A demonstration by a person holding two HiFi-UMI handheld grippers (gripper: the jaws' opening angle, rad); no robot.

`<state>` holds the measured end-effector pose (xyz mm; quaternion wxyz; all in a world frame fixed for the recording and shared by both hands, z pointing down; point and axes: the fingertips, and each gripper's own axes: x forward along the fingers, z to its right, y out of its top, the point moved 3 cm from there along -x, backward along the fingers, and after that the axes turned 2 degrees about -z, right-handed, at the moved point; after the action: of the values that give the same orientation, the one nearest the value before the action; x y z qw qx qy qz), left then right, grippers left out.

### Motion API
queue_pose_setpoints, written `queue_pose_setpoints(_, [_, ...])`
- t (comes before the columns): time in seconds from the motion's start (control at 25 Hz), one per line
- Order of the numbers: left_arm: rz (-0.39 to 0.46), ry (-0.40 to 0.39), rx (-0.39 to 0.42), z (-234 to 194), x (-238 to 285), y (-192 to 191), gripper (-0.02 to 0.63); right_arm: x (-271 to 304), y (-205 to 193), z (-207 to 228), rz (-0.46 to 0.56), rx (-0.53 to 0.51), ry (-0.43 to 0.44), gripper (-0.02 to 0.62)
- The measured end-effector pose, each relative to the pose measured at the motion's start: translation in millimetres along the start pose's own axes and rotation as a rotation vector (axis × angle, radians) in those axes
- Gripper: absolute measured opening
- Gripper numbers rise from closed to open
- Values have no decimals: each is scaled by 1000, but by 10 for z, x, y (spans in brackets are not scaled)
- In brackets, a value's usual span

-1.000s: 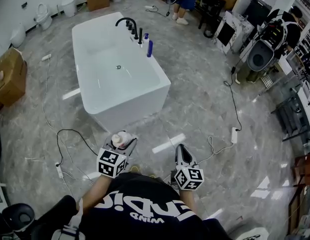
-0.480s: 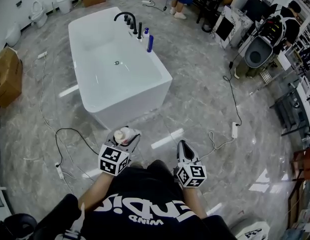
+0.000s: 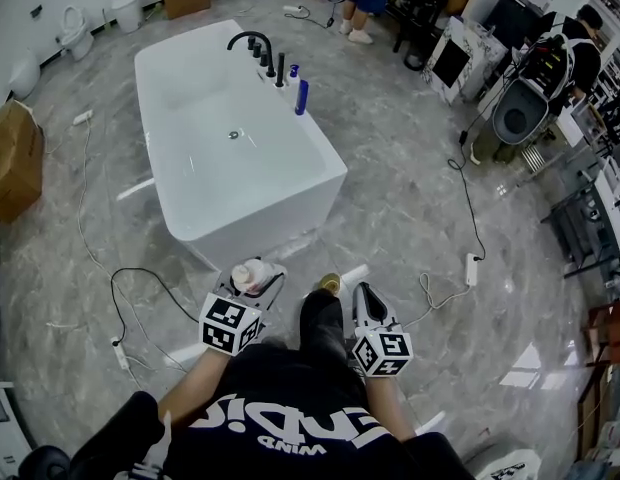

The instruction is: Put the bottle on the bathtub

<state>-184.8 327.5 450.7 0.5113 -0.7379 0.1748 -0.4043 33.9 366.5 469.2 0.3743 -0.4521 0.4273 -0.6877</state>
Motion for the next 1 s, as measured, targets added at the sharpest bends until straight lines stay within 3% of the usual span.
queue_pose_setpoints(0.48, [-7, 5, 1, -346, 683, 239, 233, 695, 150, 516, -9, 15, -13, 26])
queue_pose_setpoints(1.0, [-16, 25, -8, -534, 1700, 969, 233, 1503, 843, 1327, -17, 19, 12, 25])
